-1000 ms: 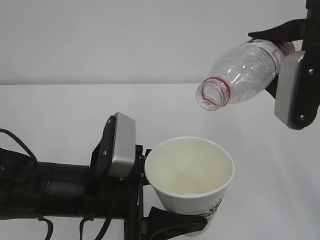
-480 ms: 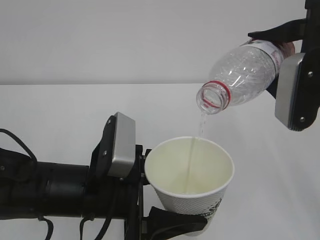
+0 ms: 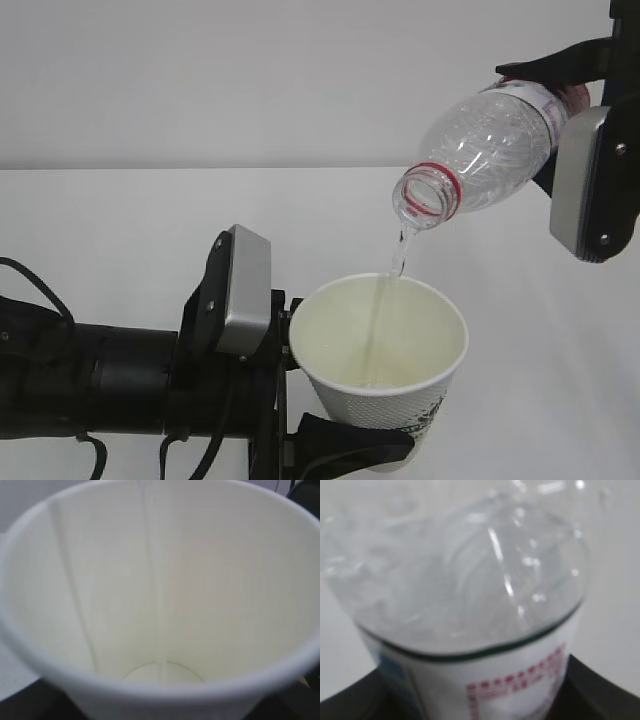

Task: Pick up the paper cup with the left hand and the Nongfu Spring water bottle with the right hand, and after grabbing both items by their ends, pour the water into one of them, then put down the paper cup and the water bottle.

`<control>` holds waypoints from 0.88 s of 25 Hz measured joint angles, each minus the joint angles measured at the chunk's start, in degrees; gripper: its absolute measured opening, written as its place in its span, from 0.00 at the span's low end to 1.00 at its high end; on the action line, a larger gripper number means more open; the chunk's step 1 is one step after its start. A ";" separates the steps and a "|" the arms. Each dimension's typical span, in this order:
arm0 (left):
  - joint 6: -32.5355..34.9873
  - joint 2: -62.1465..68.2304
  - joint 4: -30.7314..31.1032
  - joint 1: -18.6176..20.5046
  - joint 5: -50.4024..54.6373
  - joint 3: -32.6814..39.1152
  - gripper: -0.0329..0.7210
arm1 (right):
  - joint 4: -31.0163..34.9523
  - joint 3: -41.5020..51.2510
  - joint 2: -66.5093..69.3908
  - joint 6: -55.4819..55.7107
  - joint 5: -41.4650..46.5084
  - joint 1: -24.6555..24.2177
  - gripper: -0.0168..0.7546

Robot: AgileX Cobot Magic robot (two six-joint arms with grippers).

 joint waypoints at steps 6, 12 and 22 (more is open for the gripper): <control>0.00 0.00 0.00 0.00 1.19 0.00 0.77 | 0.00 0.00 0.00 0.00 -0.03 0.00 0.65; 0.00 0.00 0.00 0.00 2.11 0.00 0.77 | 0.00 0.00 0.00 -0.12 -0.25 0.00 0.65; 0.00 0.00 0.00 0.00 3.35 0.00 0.77 | 0.00 0.00 0.00 -0.36 -0.39 0.00 0.65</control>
